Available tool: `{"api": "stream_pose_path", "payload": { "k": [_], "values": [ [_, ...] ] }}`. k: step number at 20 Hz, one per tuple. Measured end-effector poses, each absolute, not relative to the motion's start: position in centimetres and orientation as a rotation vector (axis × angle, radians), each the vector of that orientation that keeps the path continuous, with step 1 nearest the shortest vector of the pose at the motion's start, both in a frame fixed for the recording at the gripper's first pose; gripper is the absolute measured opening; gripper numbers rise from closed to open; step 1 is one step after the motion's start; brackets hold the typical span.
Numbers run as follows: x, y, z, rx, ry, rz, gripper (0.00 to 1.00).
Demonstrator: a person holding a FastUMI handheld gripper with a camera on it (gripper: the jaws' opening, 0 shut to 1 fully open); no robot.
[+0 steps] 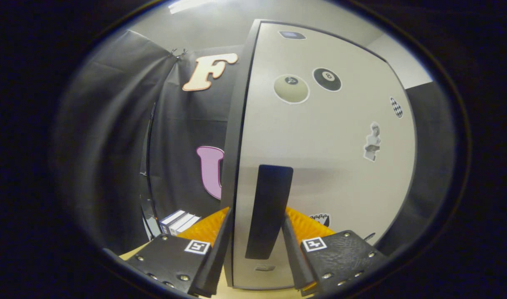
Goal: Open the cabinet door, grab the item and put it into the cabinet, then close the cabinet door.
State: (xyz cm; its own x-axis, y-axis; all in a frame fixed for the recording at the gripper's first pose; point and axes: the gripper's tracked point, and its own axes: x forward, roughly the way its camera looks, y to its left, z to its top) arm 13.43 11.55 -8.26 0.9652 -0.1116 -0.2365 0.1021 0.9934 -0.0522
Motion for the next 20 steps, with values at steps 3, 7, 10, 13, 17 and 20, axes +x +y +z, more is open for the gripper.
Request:
{"api": "stream_pose_path", "payload": {
  "k": [3,7,10,13,17,20],
  "values": [
    [13.3,11.7,-8.1,-0.020,0.244,-0.100,0.31],
    [13.3,11.8,-8.2,-0.029,0.234,-0.097,0.21],
    [13.3,11.5,-8.3,-0.042,0.238,-0.083,0.21],
    [13.3,11.6,-8.1,0.001,0.236,-0.077,0.09],
    [12.5,11.8,-8.1,0.000,0.249,-0.050,0.09],
    [11.2,11.9,-7.6,-0.003,0.249,-0.011,0.09]
  ]
}}
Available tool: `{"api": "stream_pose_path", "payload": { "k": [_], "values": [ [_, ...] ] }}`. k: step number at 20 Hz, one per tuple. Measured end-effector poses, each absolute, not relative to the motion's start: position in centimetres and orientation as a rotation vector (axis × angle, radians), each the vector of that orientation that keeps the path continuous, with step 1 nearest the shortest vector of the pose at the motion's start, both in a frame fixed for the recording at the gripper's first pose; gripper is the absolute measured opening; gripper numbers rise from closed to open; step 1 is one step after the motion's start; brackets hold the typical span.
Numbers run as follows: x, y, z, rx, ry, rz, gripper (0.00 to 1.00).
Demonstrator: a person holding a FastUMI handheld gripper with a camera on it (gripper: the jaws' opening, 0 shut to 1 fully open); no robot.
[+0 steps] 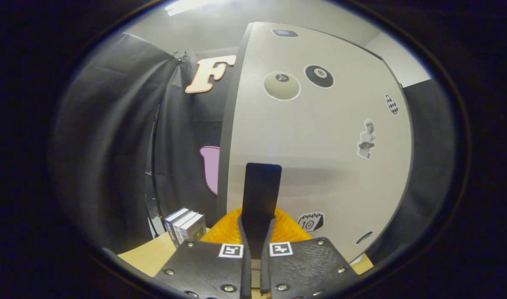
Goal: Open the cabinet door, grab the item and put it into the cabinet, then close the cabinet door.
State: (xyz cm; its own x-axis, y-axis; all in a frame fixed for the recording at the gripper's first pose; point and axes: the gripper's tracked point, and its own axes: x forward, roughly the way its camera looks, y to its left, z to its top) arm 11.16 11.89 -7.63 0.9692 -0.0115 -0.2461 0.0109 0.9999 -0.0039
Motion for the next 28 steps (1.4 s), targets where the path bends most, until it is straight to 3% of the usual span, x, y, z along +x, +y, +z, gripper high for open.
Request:
{"api": "stream_pose_path", "payload": {
  "k": [13,28],
  "values": [
    [3.6,9.9,-6.1,0.012,0.287,0.041,0.09],
    [-4.8,4.7,-4.4,0.003,0.312,-0.104,0.08]
  ]
}}
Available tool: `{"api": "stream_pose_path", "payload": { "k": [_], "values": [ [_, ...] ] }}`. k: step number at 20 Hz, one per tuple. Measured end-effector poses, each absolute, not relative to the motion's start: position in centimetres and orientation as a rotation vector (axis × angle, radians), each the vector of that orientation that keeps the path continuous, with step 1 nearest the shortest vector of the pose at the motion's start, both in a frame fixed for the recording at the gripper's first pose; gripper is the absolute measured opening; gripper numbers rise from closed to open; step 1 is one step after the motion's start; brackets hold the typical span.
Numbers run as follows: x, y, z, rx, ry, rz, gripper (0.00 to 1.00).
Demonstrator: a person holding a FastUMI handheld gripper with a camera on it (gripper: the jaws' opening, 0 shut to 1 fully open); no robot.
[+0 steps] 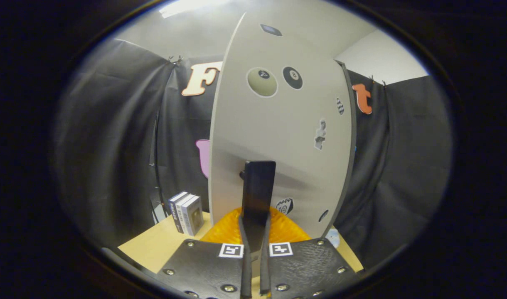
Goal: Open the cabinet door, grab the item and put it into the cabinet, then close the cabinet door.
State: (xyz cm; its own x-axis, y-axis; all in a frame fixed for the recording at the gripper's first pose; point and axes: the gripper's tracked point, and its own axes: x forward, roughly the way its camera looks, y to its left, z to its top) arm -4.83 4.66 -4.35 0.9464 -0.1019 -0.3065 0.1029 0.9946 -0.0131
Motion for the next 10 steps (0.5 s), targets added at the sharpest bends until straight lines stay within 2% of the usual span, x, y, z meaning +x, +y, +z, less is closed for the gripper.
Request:
{"api": "stream_pose_path", "payload": {
  "k": [10],
  "values": [
    [-9.9,0.4,-3.5,-0.004,0.349,-0.217,0.08]
  ]
}}
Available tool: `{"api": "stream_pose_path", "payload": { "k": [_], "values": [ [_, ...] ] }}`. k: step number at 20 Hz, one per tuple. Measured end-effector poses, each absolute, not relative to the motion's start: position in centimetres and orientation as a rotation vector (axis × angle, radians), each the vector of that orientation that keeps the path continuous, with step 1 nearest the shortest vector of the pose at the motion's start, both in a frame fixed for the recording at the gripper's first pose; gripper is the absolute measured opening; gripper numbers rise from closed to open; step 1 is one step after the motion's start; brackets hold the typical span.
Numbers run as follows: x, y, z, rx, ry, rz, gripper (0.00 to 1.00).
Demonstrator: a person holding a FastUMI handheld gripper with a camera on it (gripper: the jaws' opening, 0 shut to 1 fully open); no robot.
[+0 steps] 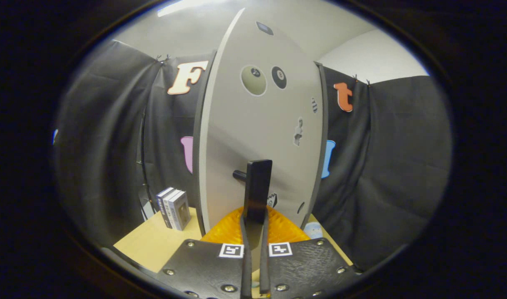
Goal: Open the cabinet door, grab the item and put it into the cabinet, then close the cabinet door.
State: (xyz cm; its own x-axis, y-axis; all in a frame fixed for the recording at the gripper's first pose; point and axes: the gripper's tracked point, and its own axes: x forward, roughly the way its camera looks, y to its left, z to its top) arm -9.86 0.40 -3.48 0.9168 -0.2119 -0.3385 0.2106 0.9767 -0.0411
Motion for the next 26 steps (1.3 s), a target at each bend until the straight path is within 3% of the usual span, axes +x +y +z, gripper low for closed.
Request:
{"api": "stream_pose_path", "payload": {
  "k": [12,15,26],
  "values": [
    [-17.0,-10.6,-2.7,-0.043,0.413,-0.497,0.06],
    [-18.0,-12.3,-2.7,0.025,0.418,-0.477,0.02],
    [-19.9,-17.2,-3.2,0.080,0.459,-0.398,0.02]
  ]
}}
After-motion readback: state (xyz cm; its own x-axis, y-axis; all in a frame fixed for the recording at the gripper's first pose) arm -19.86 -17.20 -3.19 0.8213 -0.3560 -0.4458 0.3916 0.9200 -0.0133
